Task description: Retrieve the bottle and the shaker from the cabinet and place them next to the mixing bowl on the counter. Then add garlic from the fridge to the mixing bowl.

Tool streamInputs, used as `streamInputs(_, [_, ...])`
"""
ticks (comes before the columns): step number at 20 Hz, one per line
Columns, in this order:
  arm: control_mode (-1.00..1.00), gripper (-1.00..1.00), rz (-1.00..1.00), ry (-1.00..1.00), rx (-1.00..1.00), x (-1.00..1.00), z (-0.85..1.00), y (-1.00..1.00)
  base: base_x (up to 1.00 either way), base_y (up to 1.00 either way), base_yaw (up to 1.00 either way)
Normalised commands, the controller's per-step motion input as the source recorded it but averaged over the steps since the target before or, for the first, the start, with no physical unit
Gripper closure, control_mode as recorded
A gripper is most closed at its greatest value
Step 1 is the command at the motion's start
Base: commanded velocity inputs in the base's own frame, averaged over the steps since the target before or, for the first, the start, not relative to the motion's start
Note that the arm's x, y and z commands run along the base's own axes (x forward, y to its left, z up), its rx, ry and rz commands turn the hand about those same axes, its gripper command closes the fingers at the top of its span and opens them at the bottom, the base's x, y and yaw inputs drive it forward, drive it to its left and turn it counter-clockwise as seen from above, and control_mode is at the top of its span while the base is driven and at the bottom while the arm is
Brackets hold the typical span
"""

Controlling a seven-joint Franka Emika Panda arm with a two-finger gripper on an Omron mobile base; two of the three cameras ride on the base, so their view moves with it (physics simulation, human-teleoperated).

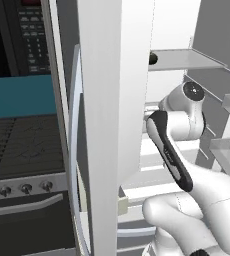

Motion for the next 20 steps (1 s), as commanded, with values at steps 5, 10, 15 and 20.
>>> streamInputs(5, [-1.0,-1.0,0.0,0.0,0.0,0.54,-0.22,0.01,0.0,0.0,0.0])
streamInputs(10, [-1.0,-1.0,0.0,0.0,0.0,0.45,-0.34,0.0,0.0,0.0,0.0])
streamInputs(15, [-1.0,-1.0,0.0,0.0,0.0,0.37,-0.34,0.01,0.0,0.0,0.0])
streamInputs(20, [-1.0,-1.0,0.0,0.0,0.0,0.34,-0.25,0.1,0.0,0.0,0.0])
